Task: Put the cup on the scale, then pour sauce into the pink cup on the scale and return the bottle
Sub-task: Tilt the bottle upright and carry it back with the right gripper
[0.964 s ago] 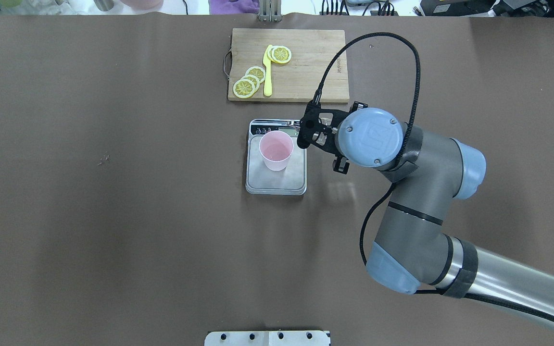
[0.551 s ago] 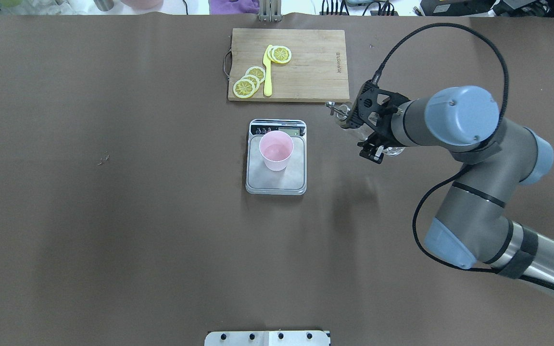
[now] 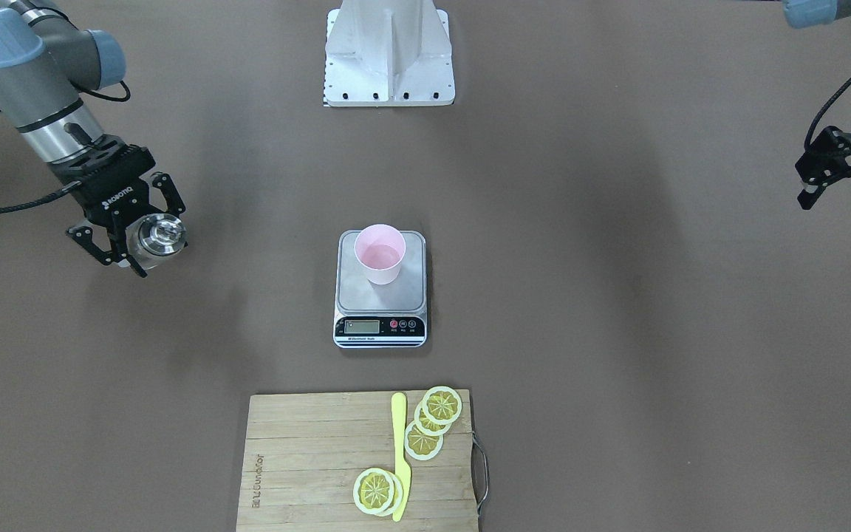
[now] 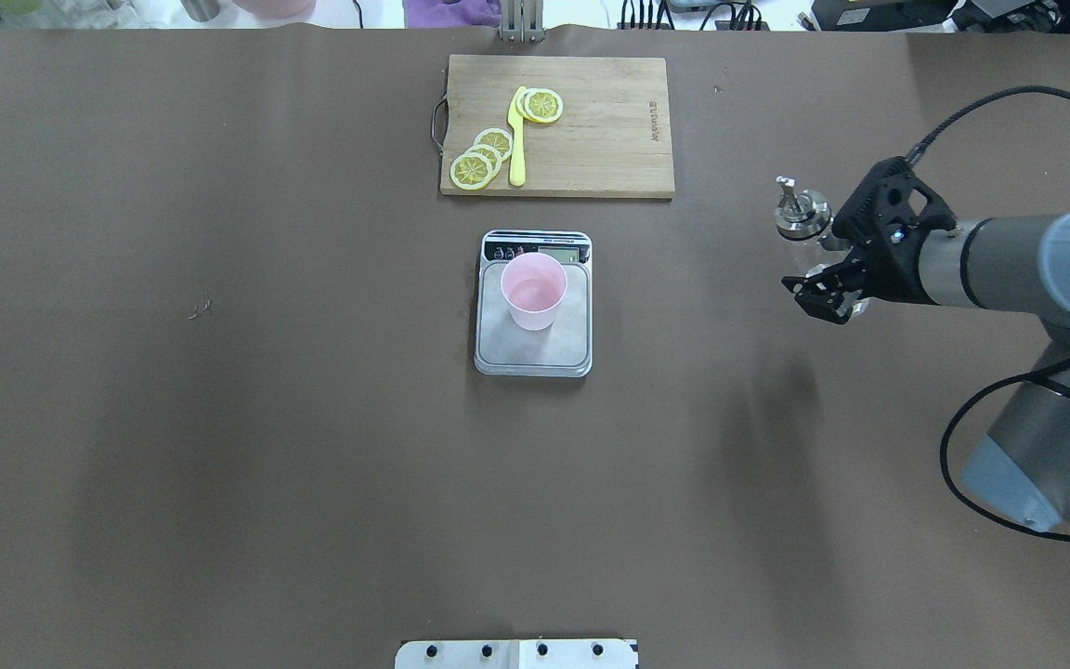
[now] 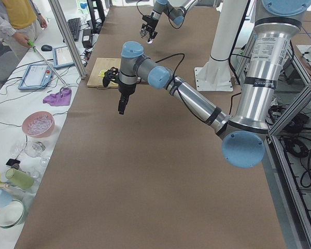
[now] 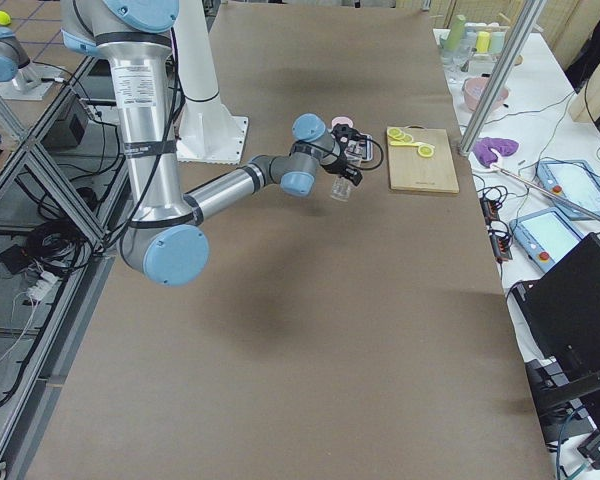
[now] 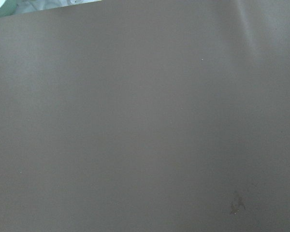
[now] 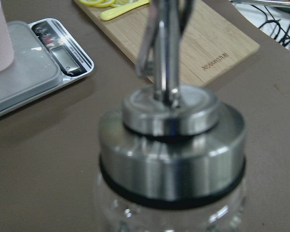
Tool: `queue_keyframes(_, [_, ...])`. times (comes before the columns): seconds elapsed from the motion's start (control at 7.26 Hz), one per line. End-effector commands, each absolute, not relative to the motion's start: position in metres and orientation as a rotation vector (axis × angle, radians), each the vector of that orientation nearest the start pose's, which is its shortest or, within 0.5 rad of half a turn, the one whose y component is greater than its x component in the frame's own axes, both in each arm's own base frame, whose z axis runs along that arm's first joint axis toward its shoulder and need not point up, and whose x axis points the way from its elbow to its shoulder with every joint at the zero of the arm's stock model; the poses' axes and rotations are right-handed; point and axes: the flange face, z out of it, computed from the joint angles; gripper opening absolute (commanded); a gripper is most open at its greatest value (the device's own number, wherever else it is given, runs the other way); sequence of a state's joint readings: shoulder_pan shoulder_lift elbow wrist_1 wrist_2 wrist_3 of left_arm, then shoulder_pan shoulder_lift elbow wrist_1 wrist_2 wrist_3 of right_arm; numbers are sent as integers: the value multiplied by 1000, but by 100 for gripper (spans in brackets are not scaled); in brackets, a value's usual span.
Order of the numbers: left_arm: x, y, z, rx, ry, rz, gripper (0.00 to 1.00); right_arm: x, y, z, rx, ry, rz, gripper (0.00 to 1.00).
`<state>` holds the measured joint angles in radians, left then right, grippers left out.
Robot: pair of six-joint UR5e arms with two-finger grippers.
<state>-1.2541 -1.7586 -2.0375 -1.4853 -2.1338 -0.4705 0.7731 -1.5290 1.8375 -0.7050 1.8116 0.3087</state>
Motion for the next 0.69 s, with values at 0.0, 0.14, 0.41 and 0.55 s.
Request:
queue_keyframes(0.0, [86,-516,340,335,730,27,97,-242,-416,493,927,-950,-372,0])
queue_keyframes(0.14, [87,-517,335,346,732,33,97,-231,-415,545,959,-1037,-285,0])
queue_keyframes(0.41, [101,-521,319,367,742,66,97,-210,-433,569,1033,-1073,-232,0])
queue_keyframes(0.55, [103,-520,316,370,745,71,97,-203,-434,572,1054,-1068,-223,0])
